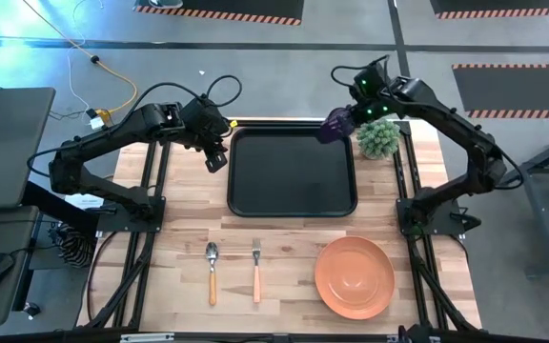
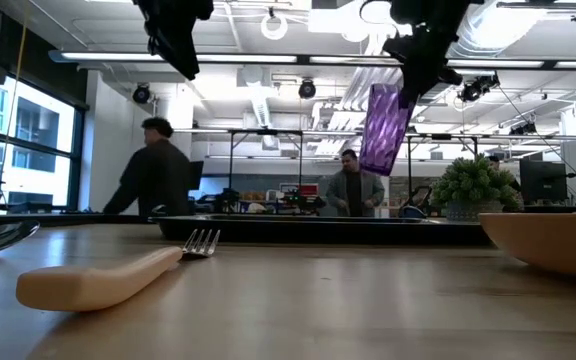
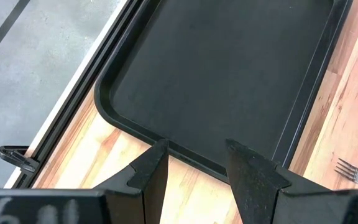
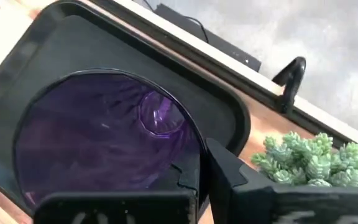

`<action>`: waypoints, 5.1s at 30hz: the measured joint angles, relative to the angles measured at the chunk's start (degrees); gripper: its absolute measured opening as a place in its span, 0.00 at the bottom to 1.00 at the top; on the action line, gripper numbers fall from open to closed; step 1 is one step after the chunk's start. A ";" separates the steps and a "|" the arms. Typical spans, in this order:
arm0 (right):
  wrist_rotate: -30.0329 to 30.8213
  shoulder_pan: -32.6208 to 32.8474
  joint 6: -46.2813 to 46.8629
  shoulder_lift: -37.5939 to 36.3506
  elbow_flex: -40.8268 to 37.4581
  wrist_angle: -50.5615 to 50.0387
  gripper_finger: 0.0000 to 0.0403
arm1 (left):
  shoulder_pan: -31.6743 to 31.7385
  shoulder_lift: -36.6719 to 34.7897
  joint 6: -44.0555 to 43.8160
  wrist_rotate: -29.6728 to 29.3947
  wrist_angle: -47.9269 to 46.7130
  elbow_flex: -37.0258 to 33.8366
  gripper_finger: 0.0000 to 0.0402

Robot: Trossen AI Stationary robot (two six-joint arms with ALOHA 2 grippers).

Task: Pick and place plate/cup/fork/spoon on tray
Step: Put the purple glass on the top left of the black serving tray, then put the yellow spoon on the left of the black serving tray

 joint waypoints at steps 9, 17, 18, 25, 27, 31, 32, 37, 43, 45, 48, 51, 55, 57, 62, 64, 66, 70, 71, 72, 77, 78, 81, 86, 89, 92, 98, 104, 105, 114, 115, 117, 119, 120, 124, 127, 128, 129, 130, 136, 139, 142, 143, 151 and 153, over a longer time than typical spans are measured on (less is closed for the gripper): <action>-6.44 -5.82 -1.41 5.55 0.02 -1.24 0.00 | 0.02 0.00 0.00 0.00 0.00 0.00 0.37; -6.86 -6.34 -1.81 11.02 0.05 -3.28 0.00 | 0.00 -0.02 -0.02 0.00 0.00 0.00 0.37; -6.84 -6.34 -1.86 11.56 0.07 -3.28 0.00 | 0.00 0.00 -0.02 0.00 0.00 0.00 0.37; -0.56 -6.34 -3.04 14.07 0.07 -2.95 0.00 | 0.00 -0.02 -0.02 0.00 -0.02 0.00 0.37; 0.60 -6.34 -3.16 14.09 0.07 -2.10 0.00 | 0.01 0.00 -0.02 0.00 0.00 0.00 0.37; 0.34 -6.34 -3.16 14.05 0.07 -0.60 0.00 | 0.00 0.00 -0.02 0.00 0.00 0.00 0.37; 0.20 -6.33 -3.16 14.17 0.08 -0.66 0.00 | 0.02 0.00 -0.02 -0.01 0.00 0.00 0.37; -0.47 -5.54 -3.16 16.14 0.09 -1.96 0.00 | 0.02 -0.02 -0.02 0.00 0.02 0.00 0.37; 0.40 -4.84 -2.91 16.67 0.17 -1.00 0.00 | 0.00 0.00 -0.02 0.00 0.00 0.00 0.37; 0.38 -4.69 -2.97 16.67 0.17 -1.02 0.00 | 0.00 0.00 0.00 -0.02 0.00 0.00 0.37; 0.38 -4.68 -2.97 16.67 0.18 -1.20 0.01 | 0.02 0.00 0.00 -0.01 0.00 0.00 0.37; 0.49 -4.70 -2.97 16.75 0.17 -1.34 0.03 | 0.02 0.00 0.00 -0.01 0.00 0.00 0.37; 0.47 -4.68 -2.97 16.83 0.15 -1.56 0.09 | 0.02 0.00 0.02 0.00 0.00 0.00 0.37; 0.73 -4.67 -2.98 16.83 0.15 -1.57 0.11 | 0.01 -0.01 0.02 -0.01 0.00 0.00 0.37; 1.41 -4.66 -3.15 16.83 0.17 -1.57 0.18 | 0.02 0.00 0.04 -0.02 0.00 0.00 0.37; 1.41 -4.66 -3.37 16.83 0.58 -1.59 0.21 | 0.01 -0.02 0.04 -0.01 0.00 0.00 0.37; 1.43 -4.68 -3.60 16.83 1.48 -1.54 0.24 | 0.02 0.00 0.04 -0.02 0.00 0.00 0.37; 1.43 -4.68 -3.61 16.83 3.70 -2.24 0.29 | 0.01 0.00 0.04 -0.02 0.00 0.00 0.37; 1.43 -4.68 -3.60 16.81 4.31 -2.56 0.29 | 0.00 -0.01 0.04 -0.01 0.00 0.00 0.37; 1.43 -4.68 -3.61 16.81 4.81 -2.85 0.30 | 0.01 0.00 0.04 -0.02 -0.02 0.00 0.37; 1.43 -4.68 -3.60 16.81 7.92 -5.82 0.30 | 0.00 -0.02 0.04 -0.02 0.00 0.00 0.37; 1.43 -4.68 -3.59 16.81 8.51 -6.54 0.30 | 0.01 0.00 0.04 -0.01 -0.01 0.00 0.37; 1.36 -4.68 -2.87 16.81 10.75 -8.72 0.30 | 0.00 0.00 0.02 -0.02 0.00 0.00 0.37; 1.65 -4.24 -2.62 16.78 14.81 -11.81 0.30 | 0.01 0.00 0.02 -0.02 -0.04 0.00 0.37; 3.94 -3.11 -2.14 16.77 17.86 -13.60 0.30 | 0.01 0.00 0.02 -0.01 -0.04 0.00 0.37; 5.86 -1.36 -0.73 16.74 21.02 -15.55 0.30 | 0.01 0.00 0.01 0.00 -0.04 0.00 0.37; 9.04 3.02 1.92 16.72 26.24 -19.87 0.30 | 0.02 -0.01 0.00 0.00 -0.04 0.00 0.37; 12.14 7.99 5.15 16.72 27.24 -24.76 0.30 | 0.00 -0.01 0.00 0.00 -0.07 0.00 0.37; 12.33 8.86 6.21 16.72 27.05 -26.03 0.30 | 0.02 0.00 -0.02 0.00 -0.07 0.00 0.37; 17.00 19.84 15.44 15.71 26.88 -28.48 0.30 | 0.00 -0.01 -2.59 0.06 -2.32 0.00 0.37; 17.19 20.99 16.65 15.58 26.88 -28.44 0.30 | 0.00 0.00 -2.81 0.07 -3.23 0.00 0.37; 17.93 23.61 18.99 15.32 26.88 -28.44 0.30 | 0.00 -0.01 -3.01 0.06 -5.05 -0.02 0.37; 19.02 26.11 21.64 14.84 26.88 -28.43 0.30 | 0.00 0.00 -3.09 0.07 -6.58 -0.03 0.37; 19.48 27.32 22.87 14.59 26.88 -28.44 0.30 | 0.00 0.00 -3.13 0.07 -7.25 -0.04 0.37; 19.57 32.07 27.35 14.53 26.88 -28.42 0.30 | 0.00 0.00 -3.32 0.07 -8.11 -0.04 0.37; 19.65 35.69 31.06 14.53 26.88 -28.42 0.30 | 0.01 0.00 -5.96 1.39 -8.43 -0.04 0.37; 19.98 36.97 32.61 14.53 26.87 -28.42 0.30 | 0.02 0.00 -7.19 2.41 -8.94 -0.04 0.37; 20.76 38.24 34.13 14.54 26.86 -28.42 0.30 | 0.00 0.00 -8.57 3.67 -9.79 -0.04 0.37; 21.67 39.47 35.54 14.54 26.86 -28.42 0.30 | -0.04 0.00 -10.14 4.93 -10.83 -0.04 0.37; 24.31 46.34 42.47 14.55 26.86 -28.42 0.30 | -3.49 0.00 -17.36 6.80 -17.16 -0.04 0.37; 24.83 48.90 45.28 14.55 26.86 -28.42 0.30 | -5.87 -0.02 -20.04 6.56 -17.11 -0.04 0.37; 25.19 50.94 45.90 14.55 26.86 -28.42 0.30 | -8.66 -0.06 -22.58 6.45 -17.11 -0.04 0.37; 25.19 51.41 45.85 14.55 26.86 -28.42 0.30 | -9.58 -0.06 -23.46 6.42 -17.09 -0.04 0.37; 24.57 52.81 39.26 14.55 26.86 -28.40 0.30 | -16.24 -0.09 -34.12 1.36 -17.11 -0.04 0.37; 23.50 52.64 36.86 14.55 26.86 -28.42 0.30 | -17.70 -0.11 -37.48 0.55 -17.11 -0.04 0.37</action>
